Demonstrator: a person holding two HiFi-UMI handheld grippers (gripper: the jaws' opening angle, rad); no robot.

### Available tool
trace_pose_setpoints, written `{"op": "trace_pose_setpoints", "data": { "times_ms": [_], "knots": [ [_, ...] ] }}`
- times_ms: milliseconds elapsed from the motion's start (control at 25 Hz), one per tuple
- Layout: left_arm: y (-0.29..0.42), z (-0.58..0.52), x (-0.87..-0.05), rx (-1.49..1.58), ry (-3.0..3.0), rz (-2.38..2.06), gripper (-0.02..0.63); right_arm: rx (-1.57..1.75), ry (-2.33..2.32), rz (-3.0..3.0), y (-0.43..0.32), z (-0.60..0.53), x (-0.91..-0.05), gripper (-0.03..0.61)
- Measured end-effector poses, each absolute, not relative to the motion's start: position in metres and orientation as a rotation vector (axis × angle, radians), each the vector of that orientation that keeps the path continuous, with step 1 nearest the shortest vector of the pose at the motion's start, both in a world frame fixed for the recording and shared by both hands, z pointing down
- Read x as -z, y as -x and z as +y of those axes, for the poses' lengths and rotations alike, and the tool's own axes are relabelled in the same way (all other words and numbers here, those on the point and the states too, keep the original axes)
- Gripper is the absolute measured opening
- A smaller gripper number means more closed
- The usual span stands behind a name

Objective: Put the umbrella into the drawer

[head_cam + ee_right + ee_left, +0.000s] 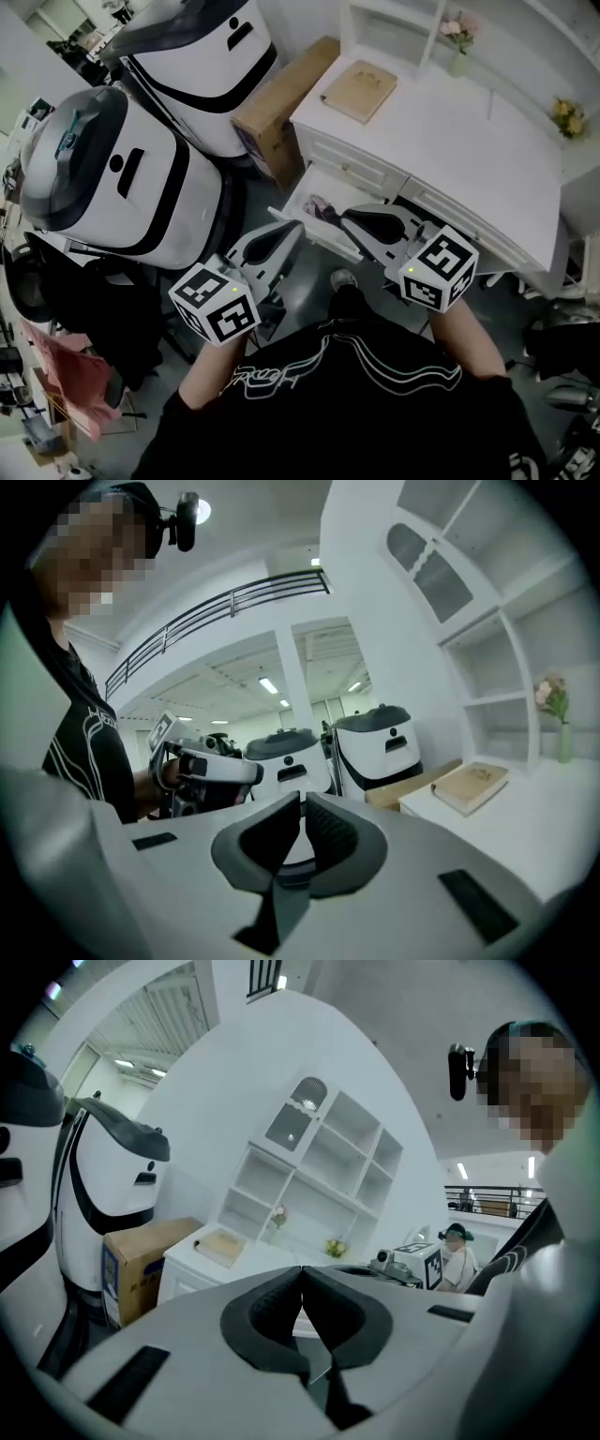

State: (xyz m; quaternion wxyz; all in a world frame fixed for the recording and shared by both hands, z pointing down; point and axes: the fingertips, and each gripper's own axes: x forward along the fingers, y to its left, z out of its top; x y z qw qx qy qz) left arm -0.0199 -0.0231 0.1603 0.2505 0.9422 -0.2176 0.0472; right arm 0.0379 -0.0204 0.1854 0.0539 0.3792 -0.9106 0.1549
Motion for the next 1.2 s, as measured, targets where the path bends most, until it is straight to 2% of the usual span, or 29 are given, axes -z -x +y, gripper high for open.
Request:
{"op": "trace_pose_setpoints", "data": {
  "times_ms": [480, 760, 1200],
  "knots": [
    [0.023, 0.034, -0.106, -0.011, -2.684, -0.573, 0.020, -0.458, -1.440, -2.838, -0.064, 0.031, -0.137, 0.051],
    [0.022, 0.036, -0.114, -0.020, -2.670, -0.568, 0.020, -0.374, -1.492, -2.765, -0.066, 0.038, -0.145, 0.046],
    [0.007, 0.024, -0.127, -0.036, -2.650, -0.547, 0.020, -0.431, -1.493, -2.733, -0.080, 0.028, -0.161, 0.046]
  ]
}}
